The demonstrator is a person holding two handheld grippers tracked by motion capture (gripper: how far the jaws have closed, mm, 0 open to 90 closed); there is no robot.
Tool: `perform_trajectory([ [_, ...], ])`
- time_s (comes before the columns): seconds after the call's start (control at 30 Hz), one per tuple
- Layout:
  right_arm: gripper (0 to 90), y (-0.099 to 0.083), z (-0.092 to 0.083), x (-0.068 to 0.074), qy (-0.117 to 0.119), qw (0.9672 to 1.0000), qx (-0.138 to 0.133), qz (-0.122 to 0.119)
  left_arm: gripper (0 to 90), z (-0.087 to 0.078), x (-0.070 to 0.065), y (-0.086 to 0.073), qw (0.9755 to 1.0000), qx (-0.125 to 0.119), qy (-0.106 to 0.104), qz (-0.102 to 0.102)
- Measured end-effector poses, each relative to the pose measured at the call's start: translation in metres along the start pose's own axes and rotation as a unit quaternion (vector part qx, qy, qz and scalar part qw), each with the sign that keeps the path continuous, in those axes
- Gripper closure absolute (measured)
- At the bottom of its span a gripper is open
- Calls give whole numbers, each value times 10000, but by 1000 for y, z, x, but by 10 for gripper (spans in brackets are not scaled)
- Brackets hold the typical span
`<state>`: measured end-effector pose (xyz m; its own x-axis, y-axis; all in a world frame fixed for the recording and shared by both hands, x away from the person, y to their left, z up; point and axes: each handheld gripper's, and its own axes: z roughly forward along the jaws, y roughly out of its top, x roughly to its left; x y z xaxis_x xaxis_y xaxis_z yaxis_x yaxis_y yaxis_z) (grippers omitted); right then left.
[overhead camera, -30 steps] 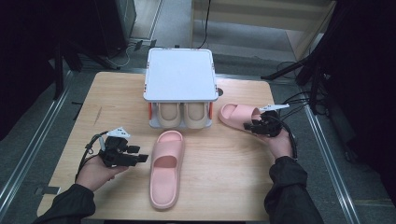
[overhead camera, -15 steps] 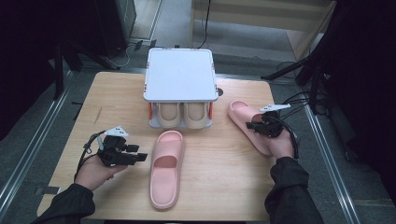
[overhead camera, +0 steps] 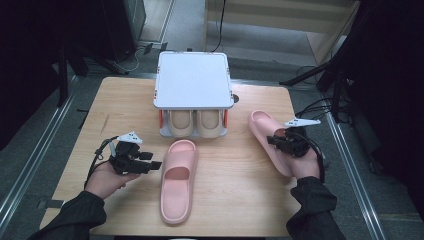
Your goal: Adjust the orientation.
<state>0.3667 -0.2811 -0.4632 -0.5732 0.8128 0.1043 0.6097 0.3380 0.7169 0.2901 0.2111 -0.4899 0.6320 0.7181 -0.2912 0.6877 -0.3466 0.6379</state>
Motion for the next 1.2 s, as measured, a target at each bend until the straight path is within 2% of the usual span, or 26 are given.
perform_trajectory([
  [0.23,854,-8,-12,39,159,9996,86,-195,426,3,1,7,10000,5,-32,64],
  [0.53,850,-19,-19,77,363,9990,111,-251,435,5,2,13,10000,-18,-50,76],
  [0.77,851,-19,-7,107,524,9973,219,-462,434,6,1,14,9999,-11,-40,107],
  [1.03,848,-18,14,130,647,9942,489,-711,435,7,0,13,9999,27,-56,135],
  [1.2,845,-17,24,141,629,9930,615,-795,435,8,-1,13,9999,31,-76,129],
])
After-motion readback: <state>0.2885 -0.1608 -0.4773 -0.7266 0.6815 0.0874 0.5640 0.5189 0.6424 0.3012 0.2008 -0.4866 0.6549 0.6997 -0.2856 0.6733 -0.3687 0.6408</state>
